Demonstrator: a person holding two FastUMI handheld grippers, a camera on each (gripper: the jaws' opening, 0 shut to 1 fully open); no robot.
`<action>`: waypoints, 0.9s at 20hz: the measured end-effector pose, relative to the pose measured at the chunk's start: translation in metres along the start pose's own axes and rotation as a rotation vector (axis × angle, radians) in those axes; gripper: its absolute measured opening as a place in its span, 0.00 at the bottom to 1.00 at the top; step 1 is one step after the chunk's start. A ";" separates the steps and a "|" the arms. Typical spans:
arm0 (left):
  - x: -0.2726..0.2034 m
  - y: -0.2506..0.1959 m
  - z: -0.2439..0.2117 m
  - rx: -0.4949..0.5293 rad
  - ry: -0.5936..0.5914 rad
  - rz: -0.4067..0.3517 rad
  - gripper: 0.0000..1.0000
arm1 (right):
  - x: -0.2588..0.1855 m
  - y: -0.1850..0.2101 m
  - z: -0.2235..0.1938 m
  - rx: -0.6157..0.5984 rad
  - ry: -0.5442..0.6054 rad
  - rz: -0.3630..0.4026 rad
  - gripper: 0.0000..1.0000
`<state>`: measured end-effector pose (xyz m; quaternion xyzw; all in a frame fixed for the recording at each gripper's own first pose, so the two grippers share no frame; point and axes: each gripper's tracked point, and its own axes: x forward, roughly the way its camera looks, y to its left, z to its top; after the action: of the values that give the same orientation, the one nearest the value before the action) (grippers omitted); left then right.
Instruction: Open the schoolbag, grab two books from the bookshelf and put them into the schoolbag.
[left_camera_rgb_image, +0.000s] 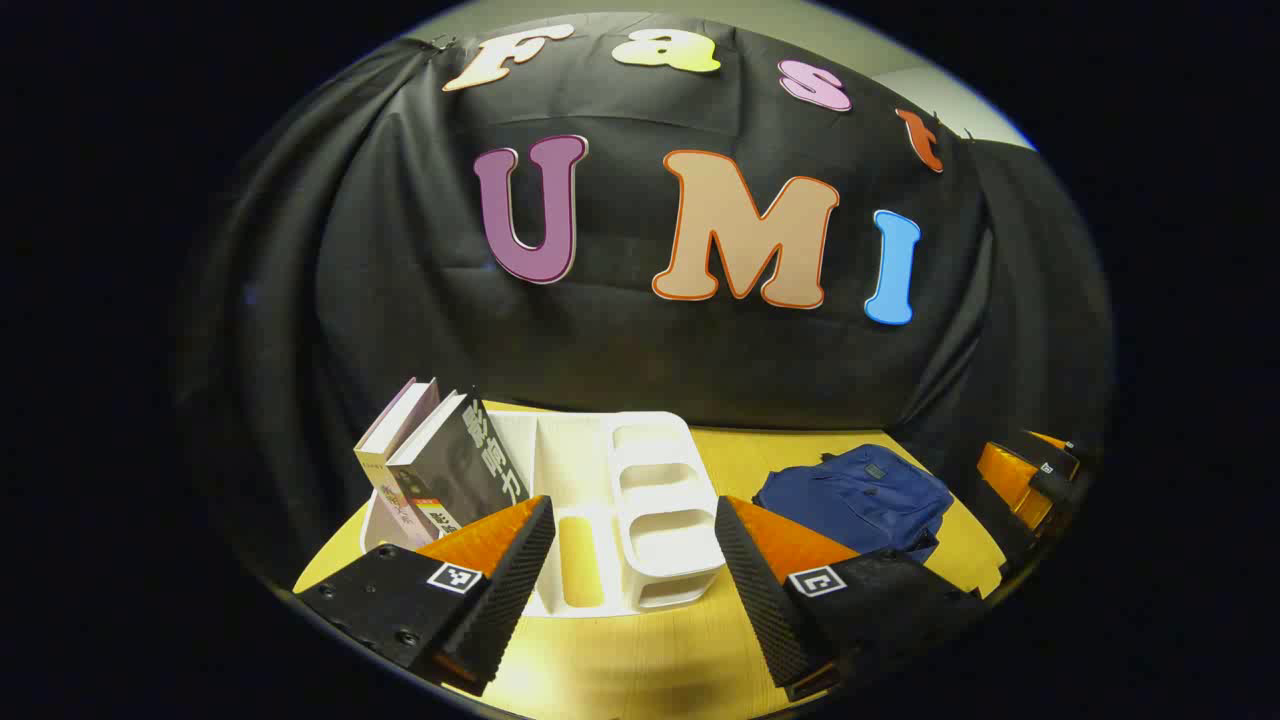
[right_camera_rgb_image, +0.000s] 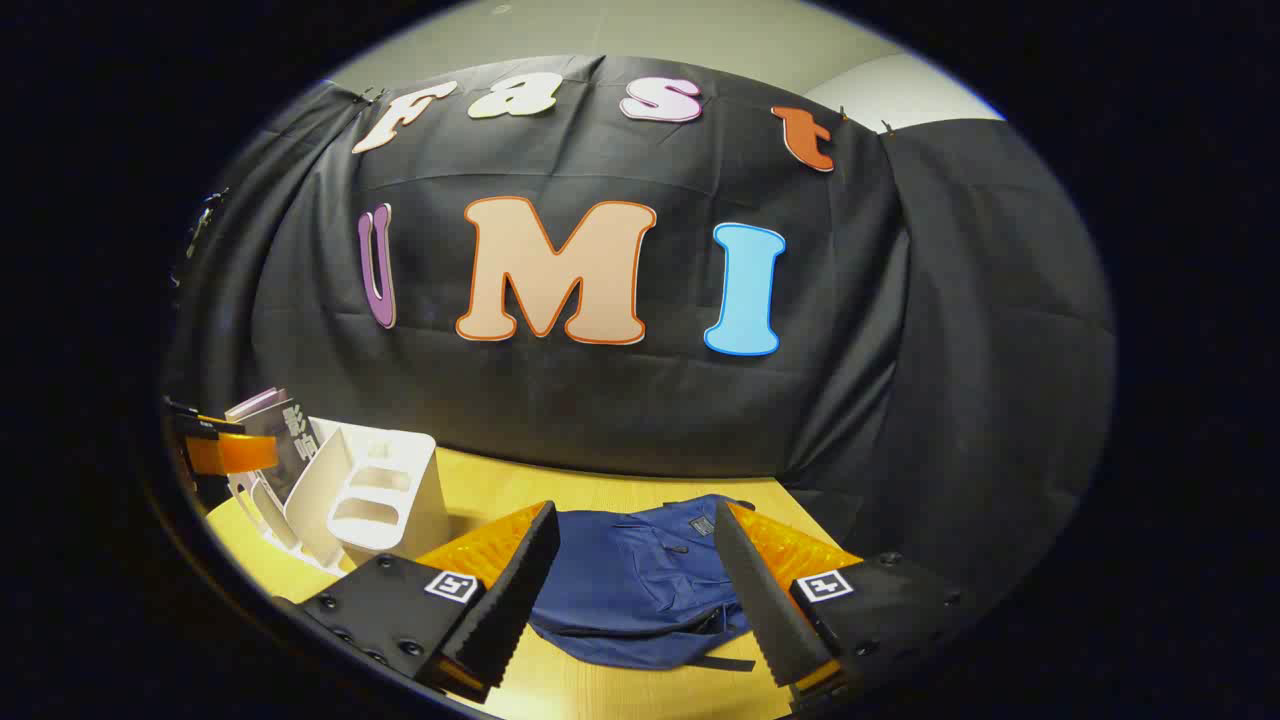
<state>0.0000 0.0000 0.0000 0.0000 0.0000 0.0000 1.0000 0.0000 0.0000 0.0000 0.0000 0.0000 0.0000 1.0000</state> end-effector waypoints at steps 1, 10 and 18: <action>0.003 -0.002 0.000 -0.003 0.004 -0.010 0.95 | -0.001 0.003 0.003 -0.004 -0.006 0.003 0.98; 0.019 -0.020 0.011 0.047 0.009 -0.082 0.95 | -0.009 0.010 0.010 -0.016 -0.024 0.003 0.99; 0.022 -0.037 0.011 0.071 0.026 -0.142 0.95 | -0.016 -0.006 0.008 -0.009 -0.020 -0.036 0.97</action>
<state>0.0224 -0.0366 0.0114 0.0353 0.0128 -0.0707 0.9968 -0.0157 -0.0064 0.0084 -0.0043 -0.0099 -0.0179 0.9998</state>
